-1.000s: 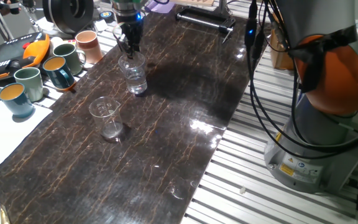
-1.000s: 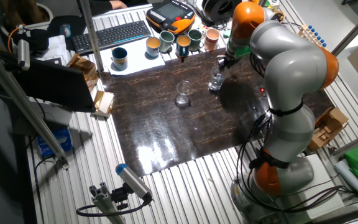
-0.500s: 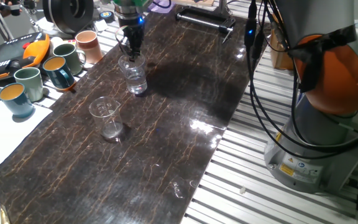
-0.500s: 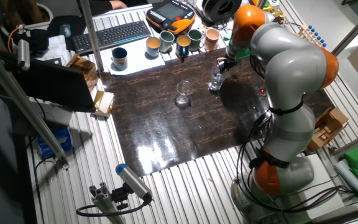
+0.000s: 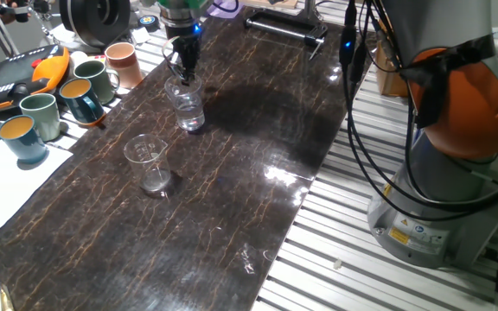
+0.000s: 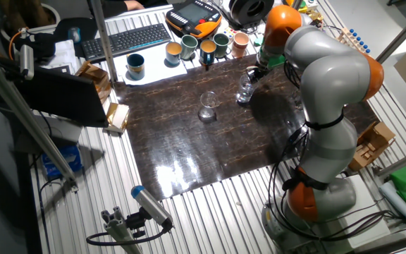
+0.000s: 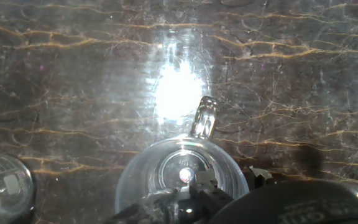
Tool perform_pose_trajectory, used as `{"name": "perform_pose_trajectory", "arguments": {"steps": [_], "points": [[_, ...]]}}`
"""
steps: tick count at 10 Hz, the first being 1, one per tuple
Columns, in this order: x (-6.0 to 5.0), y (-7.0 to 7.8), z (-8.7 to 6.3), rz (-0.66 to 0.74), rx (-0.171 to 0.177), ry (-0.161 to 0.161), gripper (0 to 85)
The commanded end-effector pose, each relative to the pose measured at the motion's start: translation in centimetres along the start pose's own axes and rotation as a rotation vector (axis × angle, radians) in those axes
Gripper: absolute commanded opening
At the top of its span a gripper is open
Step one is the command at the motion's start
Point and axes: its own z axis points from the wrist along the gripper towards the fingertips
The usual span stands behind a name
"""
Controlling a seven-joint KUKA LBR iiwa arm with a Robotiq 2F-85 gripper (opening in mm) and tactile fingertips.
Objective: Pour the water from one cup into another empty cup
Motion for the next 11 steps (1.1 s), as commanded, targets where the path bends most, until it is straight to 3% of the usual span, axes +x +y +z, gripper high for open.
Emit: {"name": "perform_pose_trajectory", "arguments": {"steps": [1,9,11], "points": [[0.0,0.01,0.0,-0.001,-0.001,0.0,23.7],[0.01,0.0,0.02,-0.01,-0.015,0.013,17.3],[0.01,-0.01,0.02,-0.016,-0.022,0.024,12.3]]}}
